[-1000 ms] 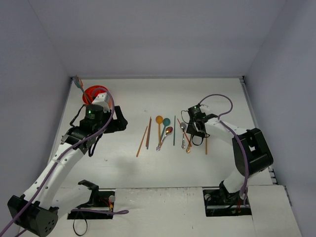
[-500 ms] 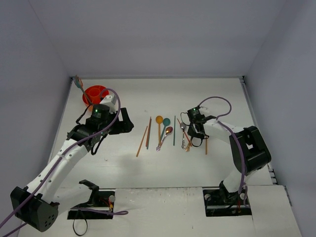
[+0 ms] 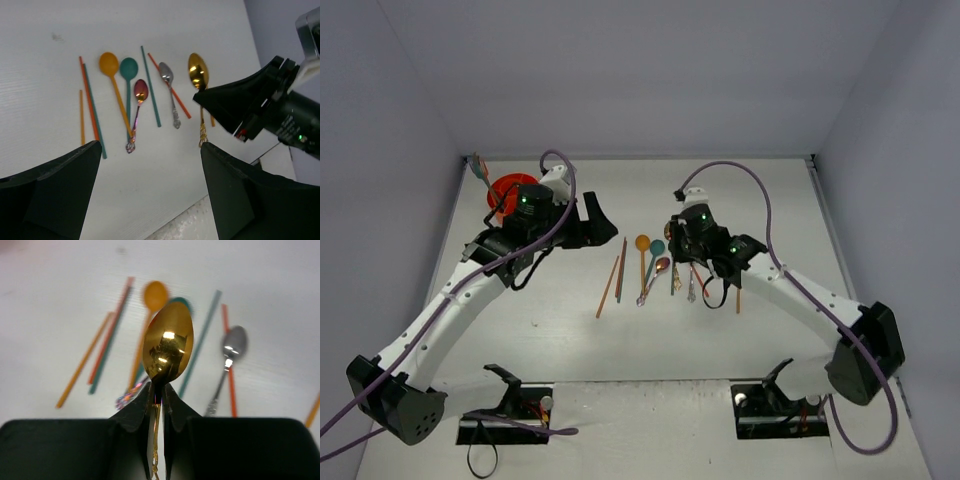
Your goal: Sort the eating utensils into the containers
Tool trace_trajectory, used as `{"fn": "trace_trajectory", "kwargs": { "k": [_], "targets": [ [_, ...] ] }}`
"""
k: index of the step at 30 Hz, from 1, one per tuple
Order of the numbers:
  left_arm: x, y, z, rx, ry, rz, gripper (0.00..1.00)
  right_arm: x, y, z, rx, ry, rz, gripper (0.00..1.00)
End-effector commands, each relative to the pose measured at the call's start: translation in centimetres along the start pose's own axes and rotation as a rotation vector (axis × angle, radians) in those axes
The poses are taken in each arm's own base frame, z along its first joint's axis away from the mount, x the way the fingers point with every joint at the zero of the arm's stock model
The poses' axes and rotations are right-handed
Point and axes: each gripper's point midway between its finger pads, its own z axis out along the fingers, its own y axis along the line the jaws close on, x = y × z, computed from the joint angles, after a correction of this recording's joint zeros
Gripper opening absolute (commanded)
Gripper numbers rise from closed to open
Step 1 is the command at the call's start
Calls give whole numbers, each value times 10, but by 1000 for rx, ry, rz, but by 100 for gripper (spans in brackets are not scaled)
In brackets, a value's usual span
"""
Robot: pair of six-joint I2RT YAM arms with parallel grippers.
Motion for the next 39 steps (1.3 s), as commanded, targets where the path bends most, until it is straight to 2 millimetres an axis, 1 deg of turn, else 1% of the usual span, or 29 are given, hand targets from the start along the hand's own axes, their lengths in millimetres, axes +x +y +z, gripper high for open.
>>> {"fn": "trace_trajectory", "kwargs": {
  "k": [1,2,6,11,16,19,22,23,25,28,31,33,35,37,38,39],
  "targets": [
    [-33,-56,1,198,-72,-31,78,-48,63,-46,-251,-153,-181,0],
    [-34,-60,2,209,-69,-46,78,-53,70,-51,-275,-169,-191,0],
    [-38,-73,10,267,-75,-83,78,-63,91,-68,-386,-201,-227,0],
    [-33,-77,19,291,-57,-116,77,-69,108,-82,-486,-218,-240,2],
    [-31,-83,26,334,-66,-162,67,-72,117,-88,-536,-228,-235,4],
    [-25,-87,30,346,-44,-172,62,-71,119,-90,-550,-226,-227,4],
    [-21,-91,32,354,-33,-177,53,-76,123,-92,-568,-249,-221,4],
    [-21,-91,32,352,-38,-178,48,-76,123,-93,-571,-251,-220,4],
    [-20,-92,31,357,-41,-181,40,-76,124,-92,-573,-252,-216,4],
    [-21,-92,29,359,-47,-183,31,-76,124,-92,-573,-254,-211,4],
    [-21,-92,27,358,-52,-185,19,-75,123,-91,-572,-253,-204,5],
    [-21,-92,26,361,-54,-191,12,-74,123,-89,-570,-253,-202,6],
    [-20,-92,26,369,-57,-199,4,-73,122,-88,-568,-252,-199,12],
    [-21,-93,25,377,-65,-202,2,-73,122,-87,-566,-253,-198,20],
    [-24,-95,23,389,-78,-203,1,-73,122,-87,-563,-252,-198,25],
    [-25,-96,22,393,-88,-203,0,-72,121,-86,-562,-250,-196,32]
  ]
}}
